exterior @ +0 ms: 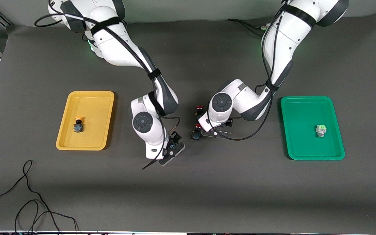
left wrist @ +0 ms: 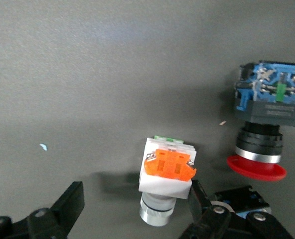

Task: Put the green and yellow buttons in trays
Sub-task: 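Grasp the orange button with the right gripper while the left grasps green, then carry the orange button to the yellow tray while the left carries green, then release the orange button in the yellow tray while the left releases green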

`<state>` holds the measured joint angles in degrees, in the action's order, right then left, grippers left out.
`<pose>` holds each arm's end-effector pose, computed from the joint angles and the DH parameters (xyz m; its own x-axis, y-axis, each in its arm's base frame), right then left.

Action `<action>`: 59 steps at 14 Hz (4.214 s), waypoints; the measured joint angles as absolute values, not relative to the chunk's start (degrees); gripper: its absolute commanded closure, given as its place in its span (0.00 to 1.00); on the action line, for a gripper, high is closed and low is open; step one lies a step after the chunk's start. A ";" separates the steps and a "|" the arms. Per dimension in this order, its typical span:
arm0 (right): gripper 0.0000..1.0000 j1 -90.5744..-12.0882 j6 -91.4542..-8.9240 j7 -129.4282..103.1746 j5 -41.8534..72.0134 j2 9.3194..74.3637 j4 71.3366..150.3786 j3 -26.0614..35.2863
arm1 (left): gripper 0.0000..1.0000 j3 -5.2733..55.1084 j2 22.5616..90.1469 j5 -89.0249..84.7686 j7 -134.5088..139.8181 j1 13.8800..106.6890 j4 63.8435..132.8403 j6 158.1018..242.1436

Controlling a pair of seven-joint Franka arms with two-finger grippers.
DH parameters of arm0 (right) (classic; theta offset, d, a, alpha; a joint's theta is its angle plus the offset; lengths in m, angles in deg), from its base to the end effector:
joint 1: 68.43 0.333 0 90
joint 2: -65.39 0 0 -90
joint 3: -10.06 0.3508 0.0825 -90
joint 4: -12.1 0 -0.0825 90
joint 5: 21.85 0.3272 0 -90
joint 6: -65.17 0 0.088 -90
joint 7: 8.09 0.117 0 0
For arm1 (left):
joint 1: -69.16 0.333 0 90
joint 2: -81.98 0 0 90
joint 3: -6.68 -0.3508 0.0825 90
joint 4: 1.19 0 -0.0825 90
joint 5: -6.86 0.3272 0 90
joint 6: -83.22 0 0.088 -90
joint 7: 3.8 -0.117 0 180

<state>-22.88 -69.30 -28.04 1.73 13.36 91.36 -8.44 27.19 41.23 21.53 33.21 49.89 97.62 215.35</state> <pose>0.6109 0.3923 0.2389 0.7747 0.6204 0.1223 0.6275 -0.7781 -0.0283 0.5179 -0.3806 0.2440 0.9837 -0.1561 -0.0894 -0.1565 -0.9877 0.0020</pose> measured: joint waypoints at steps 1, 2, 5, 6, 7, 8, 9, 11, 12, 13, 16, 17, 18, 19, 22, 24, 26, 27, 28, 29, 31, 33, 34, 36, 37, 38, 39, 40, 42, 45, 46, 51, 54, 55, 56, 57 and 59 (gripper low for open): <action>0.00 -22.62 -70.80 -28.02 1.73 13.05 92.30 -8.36 | 0.71 27.12 41.23 21.66 33.21 49.89 97.62 215.35; 0.00 -22.32 -72.17 -27.99 1.73 12.90 93.35 -8.33 | 0.93 27.11 41.23 21.74 33.21 49.89 97.62 215.36; 0.41 -22.00 -73.46 -27.88 1.73 12.84 94.94 -8.32 | 1.00 27.05 41.24 21.77 33.26 49.89 97.61 215.37; 0.66 -22.00 -73.46 -27.84 1.73 12.84 94.95 -8.33 | 1.00 27.04 41.27 21.77 33.55 49.89 97.56 215.36; 0.76 -22.00 -73.46 -27.83 1.73 12.85 94.95 -8.33 | 1.00 26.97 41.28 21.79 34.00 49.91 97.50 215.31; 0.77 -22.00 -73.46 -27.82 1.73 12.89 94.95 -8.34 | 1.00 26.82 41.42 21.82 34.11 49.97 97.26 214.99; 0.82 -22.00 -73.46 -27.78 1.74 12.97 94.92 -8.35 | 1.00 26.52 41.94 21.92 34.06 50.06 96.82 213.44; 0.91 -22.01 -73.22 -27.67 1.78 13.42 94.87 -8.40 | 1.00 25.99 45.16 21.99 31.44 51.48 95.51 206.25; 0.95 -22.02 -72.73 -27.52 1.79 13.79 94.79 -8.47 | 1.00 25.96 47.86 21.99 28.68 52.84 95.04 201.29; 0.95 -22.04 -71.52 -27.35 1.79 14.30 94.54 -8.59 | 1.00 25.93 51.01 21.97 25.97 54.21 94.78 196.62; 0.98 -22.18 -65.64 -25.87 1.80 16.71 93.27 -9.57 | 1.00 25.71 60.03 21.96 17.27 58.34 94.85 186.23; 0.98 -22.20 -62.94 -24.66 1.80 17.83 92.61 -10.26 | 1.00 25.60 62.20 21.96 13.45 60.26 94.98 184.49; 0.98 -22.21 -59.37 -23.18 1.80 19.08 91.63 -11.19 | 1.00 25.46 63.80 21.96 9.46 62.81 95.18 183.39; 0.98 -22.22 -55.71 -21.57 1.80 20.42 90.54 -12.27 | 1.00 25.34 64.67 21.95 5.76 65.67 95.56 183.04; 0.98 -22.21 -45.57 -18.27 1.71 25.64 89.00 -16.95 | 1.00 25.02 64.91 21.92 -4.96 74.49 98.96 187.12; 0.98 -22.17 -39.93 -18.11 1.54 28.66 89.75 -21.93 | 1.00 24.91 64.61 21.91 -10.29 79.54 102.97 193.18; 0.98 -22.43 -38.07 -18.76 -0.06 31.01 92.66 -26.63 | 1.00 24.89 64.34 21.90 -13.81 83.62 108.11 200.79; 0.98 -22.75 -38.25 -20.20 -0.81 32.28 95.22 -28.21 | 1.00 24.89 64.12 21.90 -14.74 85.32 110.90 204.71; 0.98 -22.96 -38.86 -22.16 -1.04 33.40 98.25 -29.88 | 1.00 24.89 63.83 21.89 -15.08 86.47 113.70 208.59; 0.98 -23.03 -40.01 -23.83 -1.11 34.34 101.53 -31.61 | 1.00 24.89 63.47 21.84 -14.96 87.11 116.48 212.37; 0.98 -23.22 -44.79 -27.49 -1.15 36.22 109.55 -34.21 | 1.00 24.89 62.07 21.69 -12.51 88.03 120.92 218.59; 0.98 -23.37 -55.06 -31.53 -0.70 37.62 119.97 -35.35 | 1.00 24.90 59.82 21.65 -6.82 88.94 122.40 220.45; 0.98 -23.36 -60.66 -33.11 0.51 37.86 125.17 -35.37 | 1.00 24.89 58.91 21.65 -4.63 89.25 122.46 220.61; 0.98 -23.20 -68.33 -36.73 5.08 37.53 133.32 -34.99 | 1.00 24.90 57.86 21.64 -0.40 89.57 122.42 220.93; 0.98 -23.03 -69.70 -38.25 7.40 37.08 135.38 -34.80 | 1.00 25.04 57.58 21.75 2.54 89.52 122.42 220.96; 0.98 -22.83 -70.08 -39.36 9.31 36.30 136.34 -34.71 | 1.00 25.30 57.33 21.84 4.77 89.33 122.42 220.97; 0.98 -22.65 -70.12 -40.06 10.67 35.37 136.57 -34.62 | 0.84 25.52 57.16 21.85 5.96 89.02 122.42 220.97; 0.88 -22.47 -70.13 -40.37 11.44 34.55 136.53 -34.59 | 0.35 25.63 57.06 21.85 6.34 88.81 122.42 220.97; 0.05 -22.17 -70.12 -40.43 11.93 33.89 136.36 -34.55 | 0.00 25.54 56.99 21.93 5.58 89.00 122.42 220.97; 0.00 -22.17 -69.50 -40.42 12.05 33.89 135.12 -34.65 | 0.00 25.19 57.02 21.95 1.64 91.15 121.59 220.75; 0.00 -22.16 -68.45 -40.42 12.07 33.97 134.11 -34.87 | 0.00 25.19 57.36 21.97 0.78 91.71 120.71 219.47; 0.00 -21.62 -50.06 -39.26 9.38 35.42 120.48 -41.86 | 0.00 28.83 69.80 20.06 0.24 91.76 110.01 192.95; 0.00 -21.56 -34.60 -32.93 4.66 37.06 108.67 -44.23 | 0.00 32.75 77.81 15.05 -0.23 91.19 96.23 171.92; 0.00 -21.52 -30.82 -31.01 3.22 37.54 105.31 -44.33 | 0.00 33.29 78.86 14.17 -0.46 91.15 91.62 167.25; 0.00 -21.45 -27.97 -29.32 1.83 38.07 102.44 -44.33 | 0.00 33.53 79.17 13.40 -0.67 91.15 87.63 164.13; 0.00 -21.40 -25.76 -27.87 0.59 38.61 100.08 -44.35 | 0.00 33.56 79.06 12.81 -0.80 91.16 84.87 162.62; 0.00 -21.39 -22.21 -25.95 -1.34 39.75 96.71 -44.36 | 0.00 33.61 78.16 12.31 -1.04 91.17 83.01 161.63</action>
<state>-21.39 -22.21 -25.95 -1.34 39.75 96.71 -44.36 33.61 78.16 12.31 -1.04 91.17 83.01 161.63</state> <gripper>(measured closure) 0.000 0.000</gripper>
